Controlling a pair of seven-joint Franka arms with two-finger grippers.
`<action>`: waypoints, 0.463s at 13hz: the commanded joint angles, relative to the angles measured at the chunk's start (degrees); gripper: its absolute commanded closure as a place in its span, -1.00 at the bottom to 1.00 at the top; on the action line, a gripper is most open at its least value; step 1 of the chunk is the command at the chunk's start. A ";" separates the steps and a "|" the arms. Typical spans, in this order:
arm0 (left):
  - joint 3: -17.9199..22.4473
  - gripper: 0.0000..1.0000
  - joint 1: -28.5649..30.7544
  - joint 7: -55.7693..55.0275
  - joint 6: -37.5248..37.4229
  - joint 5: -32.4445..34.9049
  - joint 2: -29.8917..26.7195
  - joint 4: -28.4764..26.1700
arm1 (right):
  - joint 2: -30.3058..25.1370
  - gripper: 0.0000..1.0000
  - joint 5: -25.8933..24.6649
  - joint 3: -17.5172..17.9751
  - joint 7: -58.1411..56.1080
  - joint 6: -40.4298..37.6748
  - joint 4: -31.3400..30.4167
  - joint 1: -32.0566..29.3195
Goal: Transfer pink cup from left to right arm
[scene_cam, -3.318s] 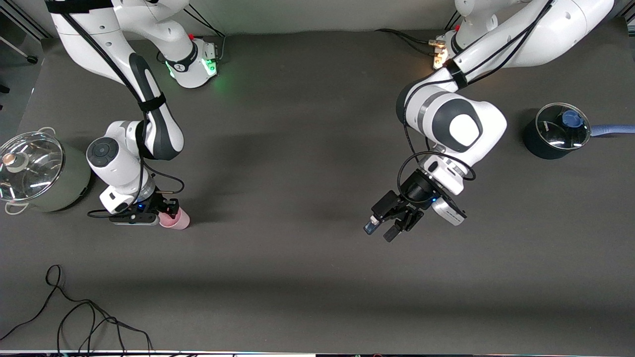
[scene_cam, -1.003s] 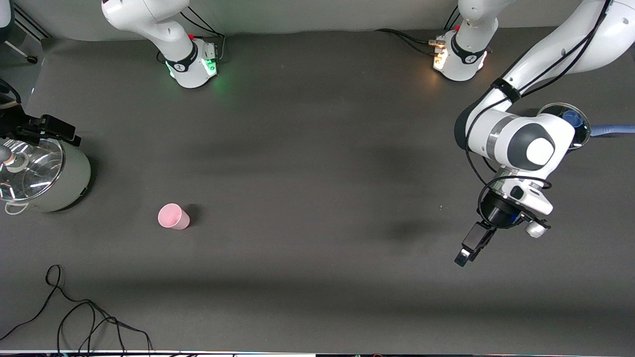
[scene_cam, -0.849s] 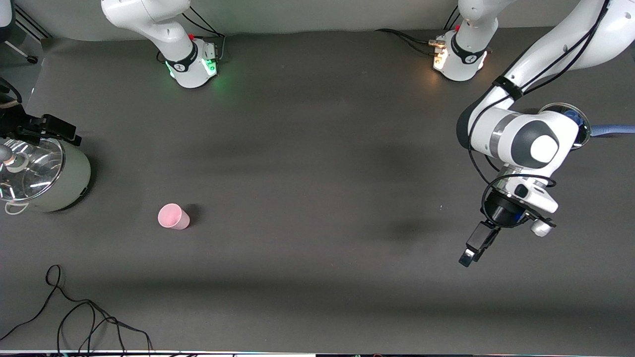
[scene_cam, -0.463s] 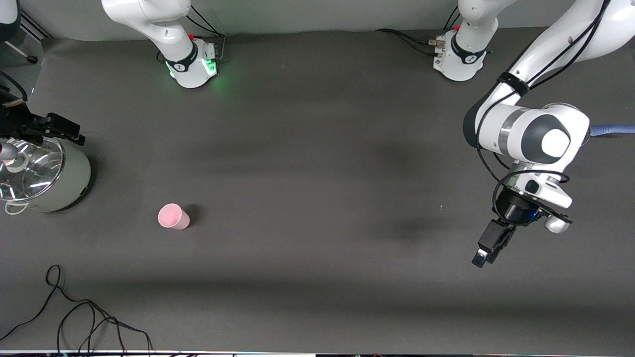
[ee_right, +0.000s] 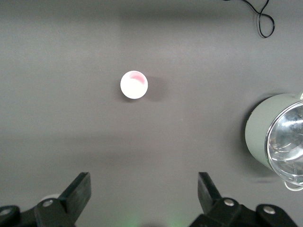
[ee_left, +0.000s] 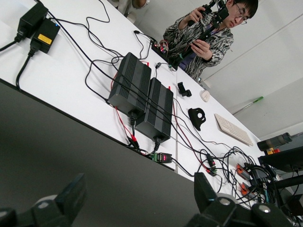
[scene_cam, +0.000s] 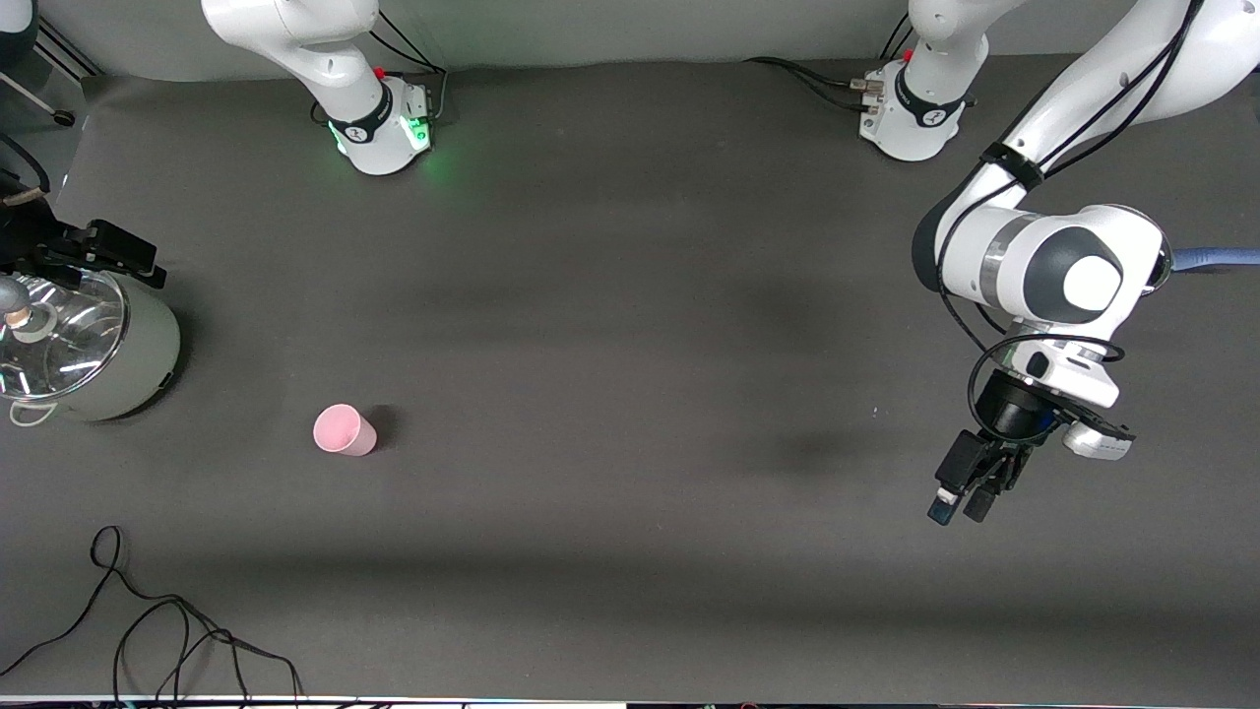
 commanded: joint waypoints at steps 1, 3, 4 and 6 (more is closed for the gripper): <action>1.69 -0.99 -0.45 1.75 -0.01 -1.45 -2.64 -2.11 | 0.69 -1.00 -0.24 0.22 -0.26 -0.58 1.88 -0.07; 2.48 -0.99 -0.63 2.19 0.25 -1.28 -2.91 -2.55 | 0.69 -1.00 0.20 0.22 -0.26 0.12 1.62 -0.07; 2.39 -1.00 -0.71 2.89 0.43 -1.28 -2.82 -2.47 | 0.69 -1.00 0.29 0.30 -0.26 0.12 1.70 -0.07; 2.39 -1.00 -0.71 3.16 0.52 -1.28 -2.82 -2.38 | 0.69 -1.00 0.29 0.30 -0.44 0.21 1.79 -0.07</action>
